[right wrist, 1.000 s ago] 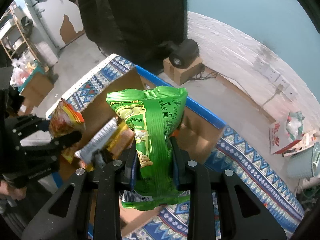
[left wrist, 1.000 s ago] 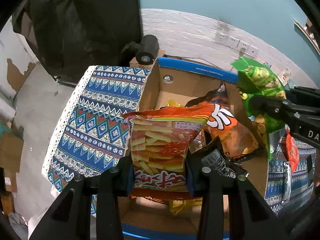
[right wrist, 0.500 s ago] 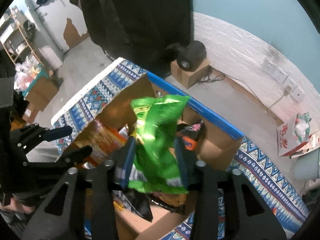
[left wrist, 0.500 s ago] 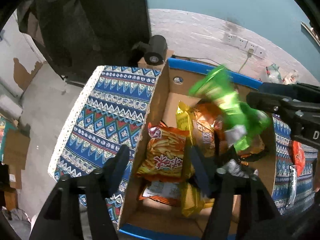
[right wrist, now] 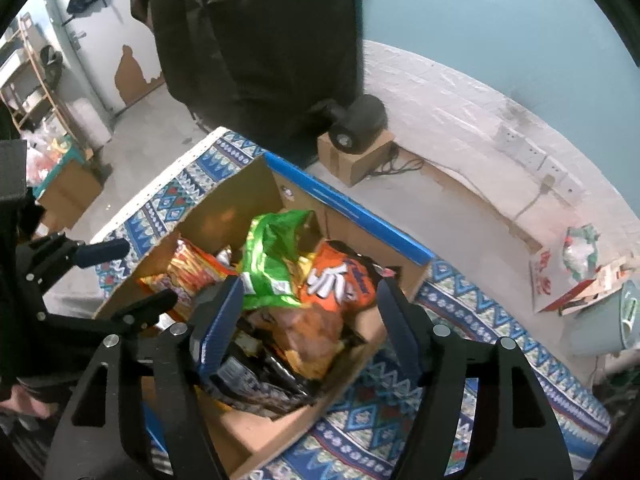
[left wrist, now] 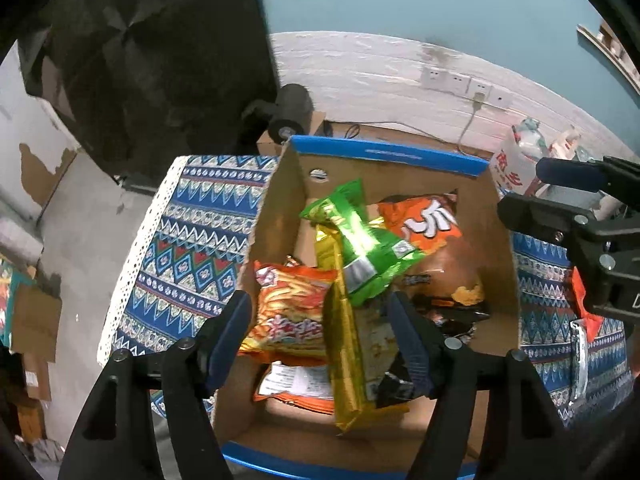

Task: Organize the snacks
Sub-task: 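Move both tools away from the box toward the cloth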

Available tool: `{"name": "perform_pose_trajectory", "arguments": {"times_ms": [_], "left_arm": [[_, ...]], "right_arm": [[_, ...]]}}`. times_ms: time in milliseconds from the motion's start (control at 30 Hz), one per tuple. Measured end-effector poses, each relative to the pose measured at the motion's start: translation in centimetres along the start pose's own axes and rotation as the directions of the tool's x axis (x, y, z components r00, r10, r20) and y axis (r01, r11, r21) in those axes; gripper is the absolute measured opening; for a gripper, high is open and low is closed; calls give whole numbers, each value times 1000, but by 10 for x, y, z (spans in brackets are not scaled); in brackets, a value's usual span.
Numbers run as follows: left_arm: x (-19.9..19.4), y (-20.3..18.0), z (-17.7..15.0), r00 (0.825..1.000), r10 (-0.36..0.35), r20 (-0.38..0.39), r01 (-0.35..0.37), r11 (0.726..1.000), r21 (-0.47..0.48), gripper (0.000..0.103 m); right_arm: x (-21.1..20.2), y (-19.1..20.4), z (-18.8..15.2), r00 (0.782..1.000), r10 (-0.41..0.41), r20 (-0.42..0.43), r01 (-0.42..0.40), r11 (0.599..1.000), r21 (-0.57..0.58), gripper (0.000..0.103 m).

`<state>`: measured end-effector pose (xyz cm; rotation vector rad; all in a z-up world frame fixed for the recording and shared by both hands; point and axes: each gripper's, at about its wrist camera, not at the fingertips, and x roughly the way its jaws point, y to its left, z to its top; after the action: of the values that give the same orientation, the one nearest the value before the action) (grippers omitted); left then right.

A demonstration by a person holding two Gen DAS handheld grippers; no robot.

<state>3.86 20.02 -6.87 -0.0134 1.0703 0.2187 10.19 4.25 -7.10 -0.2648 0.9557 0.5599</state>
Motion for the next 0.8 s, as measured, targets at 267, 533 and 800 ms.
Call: {"name": "perform_pose_trajectory", "arguments": {"times_ms": [267, 533, 800], "left_arm": [[-8, -25, 2, 1000, -10, 11, 9, 999, 49, 73], [-14, -59, 6, 999, -22, 23, 19, 994, 111, 77], [-13, -100, 9, 999, -29, 15, 26, 981, 192, 77]], "right_arm": [[-20, -21, -19, 998, -55, 19, 55, 998, -9, 75], [-35, -51, -45, 995, -101, 9, 101, 995, 17, 76], [-49, -84, -74, 991, -135, -16, 135, 989, 56, 77]]}}
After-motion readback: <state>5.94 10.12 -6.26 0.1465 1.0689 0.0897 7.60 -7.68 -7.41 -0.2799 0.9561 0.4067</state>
